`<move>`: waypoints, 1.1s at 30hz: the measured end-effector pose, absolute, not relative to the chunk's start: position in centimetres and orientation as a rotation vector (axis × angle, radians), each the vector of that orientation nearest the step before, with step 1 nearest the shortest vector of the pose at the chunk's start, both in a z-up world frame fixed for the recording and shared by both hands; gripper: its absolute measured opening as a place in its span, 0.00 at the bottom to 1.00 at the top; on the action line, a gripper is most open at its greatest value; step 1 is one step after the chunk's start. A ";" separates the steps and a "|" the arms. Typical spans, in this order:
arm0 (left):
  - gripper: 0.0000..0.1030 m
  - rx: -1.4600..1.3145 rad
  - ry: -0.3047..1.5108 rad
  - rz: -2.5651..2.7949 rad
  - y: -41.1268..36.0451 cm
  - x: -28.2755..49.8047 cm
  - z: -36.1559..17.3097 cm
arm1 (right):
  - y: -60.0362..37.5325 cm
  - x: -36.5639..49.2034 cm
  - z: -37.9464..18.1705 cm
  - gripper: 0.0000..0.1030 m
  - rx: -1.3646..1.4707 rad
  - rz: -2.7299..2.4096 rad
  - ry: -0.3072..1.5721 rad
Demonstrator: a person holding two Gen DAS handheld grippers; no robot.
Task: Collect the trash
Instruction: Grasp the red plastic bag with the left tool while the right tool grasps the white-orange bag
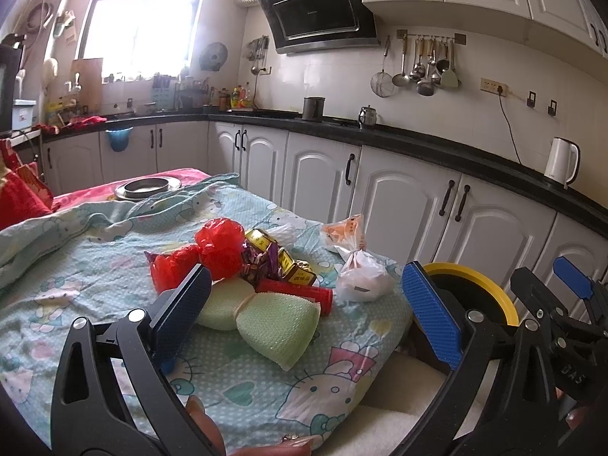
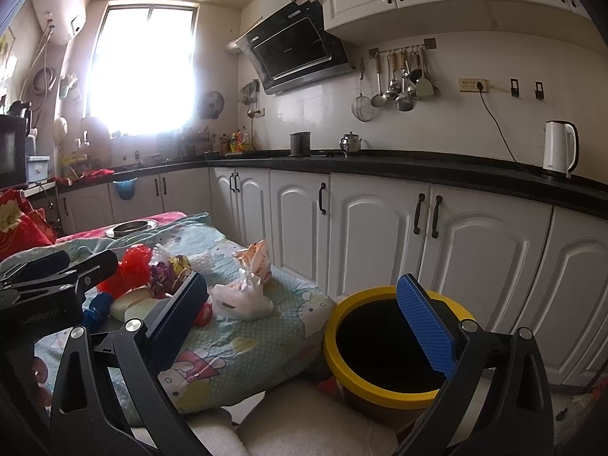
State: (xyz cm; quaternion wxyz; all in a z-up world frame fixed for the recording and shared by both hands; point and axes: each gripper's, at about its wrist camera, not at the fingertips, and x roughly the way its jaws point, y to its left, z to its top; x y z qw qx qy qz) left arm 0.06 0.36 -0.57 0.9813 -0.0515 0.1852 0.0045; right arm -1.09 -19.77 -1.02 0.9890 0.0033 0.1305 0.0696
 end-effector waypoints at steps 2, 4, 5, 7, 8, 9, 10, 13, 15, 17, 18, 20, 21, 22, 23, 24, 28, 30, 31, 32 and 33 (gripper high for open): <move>0.90 -0.114 0.382 0.017 0.7 0.2 -0.7 | -19.5 -1.1 -1.1 0.94 0.000 0.163 0.267; 0.90 -0.127 0.387 0.022 1.2 0.4 -0.7 | -19.2 -1.0 -1.1 0.94 -0.007 0.184 0.274; 0.90 -0.133 0.388 0.029 1.4 0.5 -0.7 | -19.0 -0.9 -1.1 0.94 -0.012 0.199 0.278; 0.90 -0.145 0.395 0.041 2.0 0.8 -0.8 | -18.6 -0.8 -0.9 0.94 -0.021 0.227 0.286; 0.90 -0.149 0.394 0.046 2.3 1.0 -0.7 | -18.4 -0.7 -0.9 0.94 -0.026 0.240 0.289; 0.90 -0.154 0.393 0.055 2.7 1.1 -0.6 | -18.1 -0.6 -0.9 0.94 -0.030 0.253 0.293; 0.90 -0.158 0.392 0.064 3.1 1.2 -0.6 | -17.8 -0.3 -0.8 0.94 -0.035 0.272 0.301; 0.90 -0.171 0.389 0.094 4.3 1.5 -0.6 | -16.8 0.5 -0.6 0.94 -0.049 0.314 0.321; 0.90 -0.182 0.387 0.113 5.1 1.7 -0.5 | -16.2 1.1 -0.3 0.94 -0.059 0.343 0.332; 0.90 -0.192 0.386 0.133 6.0 2.0 -0.4 | -15.8 1.6 -0.1 0.94 -0.062 0.355 0.337; 0.90 -0.194 0.385 0.145 6.4 2.1 -0.3 | -15.7 1.9 0.0 0.94 -0.061 0.365 0.341; 0.90 -0.199 0.381 0.165 7.3 2.3 -0.2 | -15.0 2.7 0.4 0.94 -0.067 0.383 0.346; 0.90 -0.202 0.380 0.170 7.6 2.3 -0.1 | -14.8 3.1 0.5 0.94 -0.070 0.395 0.347; 0.90 -0.203 0.378 0.176 8.1 2.4 -0.1 | -14.6 3.4 0.6 0.94 -0.072 0.398 0.345; 0.90 -0.200 0.381 0.177 8.5 2.6 0.0 | -14.3 3.7 0.8 0.94 -0.073 0.401 0.341; 0.90 -0.193 0.387 0.178 8.8 2.9 0.0 | -14.0 4.2 1.0 0.94 -0.072 0.411 0.344; 0.90 -0.141 0.429 0.168 9.9 4.8 0.5 | -13.1 6.2 1.2 0.94 -0.061 0.412 0.354; 0.90 -0.095 0.451 0.176 10.0 5.8 0.7 | -12.7 7.3 1.4 0.94 -0.057 0.406 0.360; 0.90 -0.068 0.475 0.176 10.1 6.7 0.8 | -12.6 8.1 1.5 0.94 -0.058 0.390 0.364; 0.90 -0.054 0.496 0.170 10.3 7.3 0.8 | -12.6 8.5 1.4 0.94 -0.054 0.383 0.367; 0.90 -0.046 0.512 0.161 10.5 7.9 0.6 | -12.6 9.1 1.4 0.94 -0.052 0.378 0.374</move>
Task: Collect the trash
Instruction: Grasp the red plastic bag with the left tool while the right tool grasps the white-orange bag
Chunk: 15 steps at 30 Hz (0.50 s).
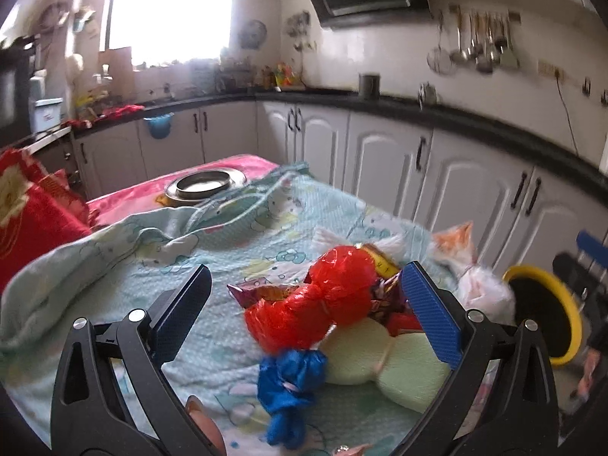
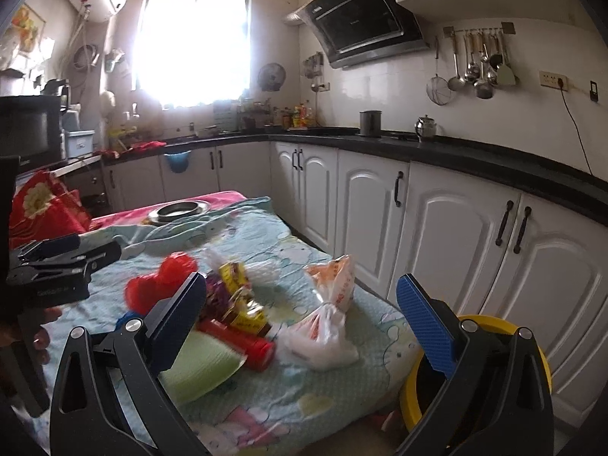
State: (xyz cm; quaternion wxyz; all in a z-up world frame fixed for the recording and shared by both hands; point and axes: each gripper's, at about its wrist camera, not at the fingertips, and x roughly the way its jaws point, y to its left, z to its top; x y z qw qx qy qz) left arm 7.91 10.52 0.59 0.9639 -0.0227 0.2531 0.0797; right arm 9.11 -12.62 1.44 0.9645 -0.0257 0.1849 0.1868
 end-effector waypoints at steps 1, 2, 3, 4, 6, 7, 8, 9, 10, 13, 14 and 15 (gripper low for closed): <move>0.90 -0.031 0.539 0.153 10.7 8.7 0.4 | -12.6 9.8 1.4 0.94 -0.057 0.365 0.384; 0.90 -0.024 0.557 0.149 10.9 9.3 0.1 | -12.5 10.6 1.3 0.94 -0.066 0.353 0.401; 0.90 -0.024 0.569 0.137 11.2 9.7 -0.1 | -12.4 11.1 1.2 0.94 -0.074 0.347 0.414; 0.90 -0.031 0.592 0.119 11.6 10.3 -0.5 | -12.3 12.0 0.9 0.94 -0.084 0.331 0.435; 0.90 -0.058 0.641 0.093 12.5 11.2 -1.3 | -12.1 13.8 0.3 0.94 -0.088 0.331 0.496; 0.90 -0.064 0.654 0.084 12.6 11.5 -1.7 | -12.1 14.4 -0.1 0.94 -0.083 0.329 0.517; 0.90 -0.074 0.670 0.071 13.0 11.9 -2.0 | -12.0 15.1 -0.4 0.94 -0.084 0.325 0.541; 0.90 -0.085 0.686 0.057 13.3 12.2 -2.3 | -11.9 16.1 -0.8 0.94 -0.082 0.319 0.573; 0.90 -0.100 0.698 0.044 13.7 12.4 -2.6 | -11.8 16.7 -1.3 0.94 -0.081 0.319 0.596; 0.86 -0.102 0.729 0.020 14.3 13.0 -3.3 | -11.5 18.6 -2.5 0.94 -0.044 0.321 0.665; 0.85 -0.094 0.737 0.015 14.3 13.2 -3.4 | -11.5 19.2 -2.7 0.94 -0.032 0.319 0.684; 0.82 -0.086 0.746 0.009 14.4 13.3 -3.6 | -11.4 19.9 -3.1 0.94 -0.012 0.325 0.707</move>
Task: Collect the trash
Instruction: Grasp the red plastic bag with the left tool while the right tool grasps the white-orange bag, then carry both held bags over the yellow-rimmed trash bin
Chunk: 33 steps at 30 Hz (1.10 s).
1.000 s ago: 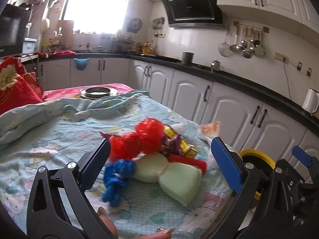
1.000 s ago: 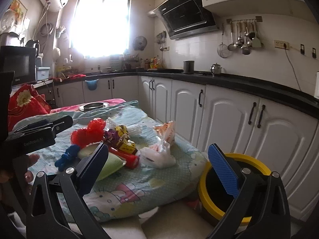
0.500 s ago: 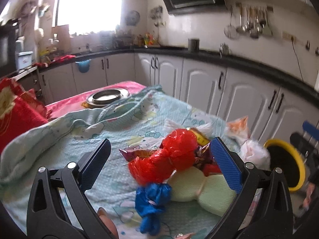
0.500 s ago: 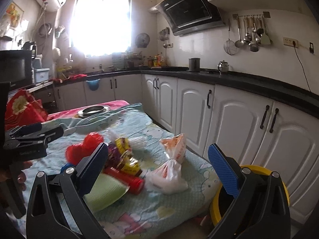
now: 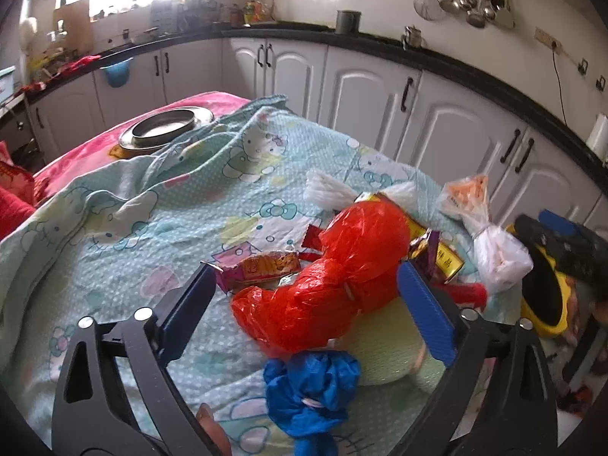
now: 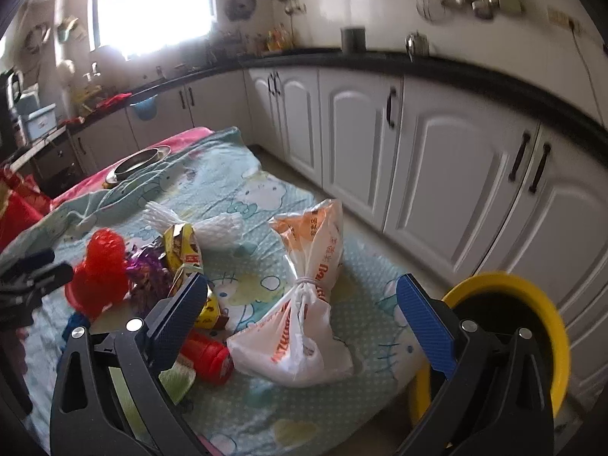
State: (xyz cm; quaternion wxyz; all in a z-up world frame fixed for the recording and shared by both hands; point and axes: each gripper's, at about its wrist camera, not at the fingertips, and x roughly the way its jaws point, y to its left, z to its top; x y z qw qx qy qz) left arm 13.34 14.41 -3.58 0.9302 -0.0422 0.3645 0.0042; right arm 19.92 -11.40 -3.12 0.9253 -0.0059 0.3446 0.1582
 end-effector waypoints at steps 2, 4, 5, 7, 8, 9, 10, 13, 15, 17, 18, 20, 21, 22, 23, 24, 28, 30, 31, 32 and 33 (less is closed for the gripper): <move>0.76 -0.093 0.773 -0.012 14.6 13.8 -3.9 | -11.2 20.9 -3.7 0.90 -0.004 0.318 0.737; 0.70 -0.098 0.785 -0.029 14.7 14.2 -4.1 | -10.8 21.7 -4.3 0.81 -0.010 0.314 0.770; 0.69 -0.093 0.788 -0.035 14.6 14.3 -4.1 | -10.6 22.0 -4.6 0.80 -0.007 0.313 0.785; 0.64 -0.084 0.791 -0.051 14.4 14.3 -4.2 | -10.4 22.5 -5.2 0.78 -0.009 0.312 0.811; 0.62 -0.084 0.793 -0.062 14.3 14.3 -4.2 | -10.3 22.8 -5.5 0.78 -0.009 0.310 0.825; 0.61 -0.084 0.795 -0.070 14.2 14.3 -4.3 | -10.2 23.2 -6.0 0.77 -0.005 0.311 0.850; 0.59 -0.084 0.800 -0.075 14.2 14.3 -4.4 | -10.3 23.4 -6.2 0.73 0.001 0.314 0.864; 0.54 -0.074 0.819 -0.088 14.1 14.5 -4.9 | -10.4 24.2 -7.3 0.67 0.017 0.314 0.924; 0.50 -0.085 0.828 -0.093 14.2 14.4 -5.2 | -10.6 24.5 -8.1 0.62 0.035 0.319 0.963; 0.46 -0.101 0.839 -0.101 14.4 14.4 -5.4 | -10.7 24.5 -8.8 0.56 0.051 0.324 0.986; 0.41 -0.105 0.841 -0.103 14.5 14.4 -5.5 | -10.8 24.5 -8.9 0.54 0.060 0.327 0.994; 0.37 -0.116 0.850 -0.109 14.6 14.4 -5.7 | -11.1 24.4 -9.3 0.49 0.085 0.334 1.002; 0.35 -0.121 0.855 -0.112 14.7 14.4 -5.7 | -11.1 24.2 -9.2 0.48 0.087 0.334 0.999; 0.34 -0.127 0.857 -0.117 14.8 14.3 -5.8 | -11.2 24.1 -9.2 0.44 0.090 0.339 0.996; 0.33 -0.132 0.861 -0.122 14.8 14.3 -5.8 | -11.1 24.1 -9.1 0.43 0.090 0.340 0.994; 0.30 -0.135 0.863 -0.124 14.8 14.2 -5.8 | -11.2 23.9 -9.1 0.42 0.088 0.338 0.988; 0.14 -0.135 0.854 -0.128 14.9 14.1 -5.7 | -11.5 23.6 -8.8 0.38 0.087 0.347 0.972; 0.13 -0.134 0.845 -0.133 14.9 13.9 -5.5 | -11.7 23.5 -8.5 0.37 0.089 0.349 0.960; 0.12 -0.130 0.835 -0.128 14.9 13.8 -5.2 | -12.0 23.2 -8.3 0.37 0.093 0.350 0.949; 0.12 -0.130 0.823 -0.124 15.0 13.7 -5.0 | -12.2 23.0 -8.2 0.37 0.095 0.352 0.943; 0.12 -0.133 0.813 -0.120 15.0 13.5 -4.7 | -12.3 22.9 -8.0 0.37 0.098 0.353 0.938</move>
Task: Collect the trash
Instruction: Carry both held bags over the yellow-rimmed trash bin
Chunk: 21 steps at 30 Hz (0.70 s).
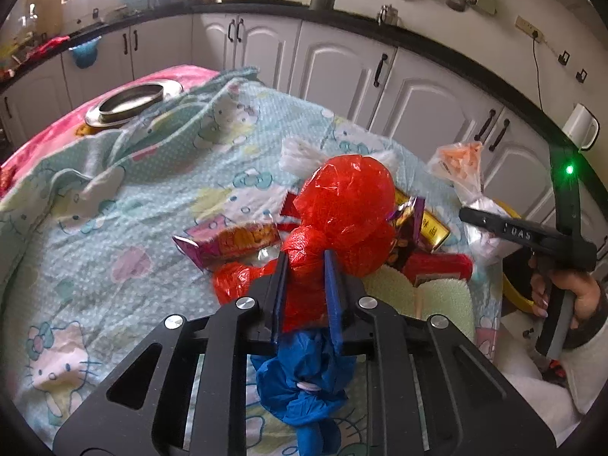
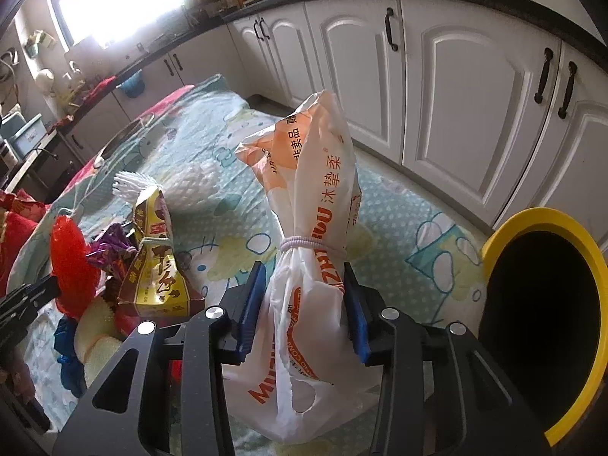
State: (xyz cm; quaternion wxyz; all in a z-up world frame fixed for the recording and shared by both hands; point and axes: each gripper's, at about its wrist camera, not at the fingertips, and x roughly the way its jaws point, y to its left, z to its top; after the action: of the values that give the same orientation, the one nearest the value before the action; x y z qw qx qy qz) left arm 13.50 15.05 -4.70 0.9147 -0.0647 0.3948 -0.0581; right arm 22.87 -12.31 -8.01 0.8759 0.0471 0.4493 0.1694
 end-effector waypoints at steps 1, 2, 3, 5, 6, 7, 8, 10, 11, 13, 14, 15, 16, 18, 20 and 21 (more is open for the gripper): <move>0.12 -0.139 0.795 -0.114 15.1 13.3 -4.2 | -12.6 22.7 -7.8 0.37 0.103 0.357 0.929; 0.12 -0.142 0.781 -0.112 15.1 13.1 -3.7 | -12.8 22.5 -7.5 0.37 0.108 0.361 0.922; 0.12 -0.143 0.766 -0.110 15.1 12.9 -3.2 | -13.2 22.1 -7.2 0.37 0.116 0.368 0.911; 0.12 -0.136 0.727 -0.105 14.9 12.5 -1.8 | -13.6 21.6 -6.5 0.37 0.123 0.380 0.890; 0.12 -0.136 0.712 -0.108 14.7 12.4 -1.3 | -13.9 21.3 -6.2 0.37 0.121 0.388 0.879; 0.12 -0.136 0.703 -0.110 14.5 12.5 -0.9 | -14.1 21.1 -5.8 0.37 0.122 0.393 0.872; 0.12 -0.132 0.690 -0.109 14.2 12.4 -0.4 | -14.3 21.0 -5.5 0.37 0.125 0.398 0.863; 0.12 -0.130 0.669 -0.114 13.5 12.6 0.4 | -14.9 20.5 -4.8 0.37 0.132 0.405 0.848; 0.12 -0.131 0.660 -0.120 13.1 12.7 0.7 | -15.3 20.2 -4.5 0.37 0.136 0.411 0.839; 0.12 -0.126 0.643 -0.130 12.0 12.9 1.3 | -15.8 19.9 -3.9 0.37 0.139 0.414 0.825; 0.12 -0.124 0.637 -0.136 11.6 13.1 1.5 | -16.2 19.7 -3.6 0.37 0.141 0.417 0.817; 0.12 -0.122 0.631 -0.141 11.0 13.2 1.7 | -16.5 19.5 -3.2 0.37 0.145 0.417 0.809; 0.12 -0.121 0.628 -0.148 10.5 13.4 1.7 | -16.8 19.3 -2.9 0.37 0.147 0.418 0.803; 0.12 -0.125 0.622 -0.164 9.6 13.8 1.9 | -17.4 19.1 -2.2 0.37 0.147 0.421 0.786; 0.12 -0.124 0.621 -0.181 8.5 14.2 1.9 | -18.1 18.8 -1.5 0.37 0.147 0.420 0.771; 0.12 -0.123 0.621 -0.189 7.9 14.4 1.9 | -18.6 18.7 -1.1 0.37 0.151 0.417 0.765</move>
State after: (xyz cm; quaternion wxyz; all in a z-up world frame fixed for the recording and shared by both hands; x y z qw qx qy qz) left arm 14.40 7.91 1.93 0.9459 -0.0605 0.3048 -0.0929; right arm 18.70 -18.57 -1.15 0.9039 0.0729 0.3700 0.2017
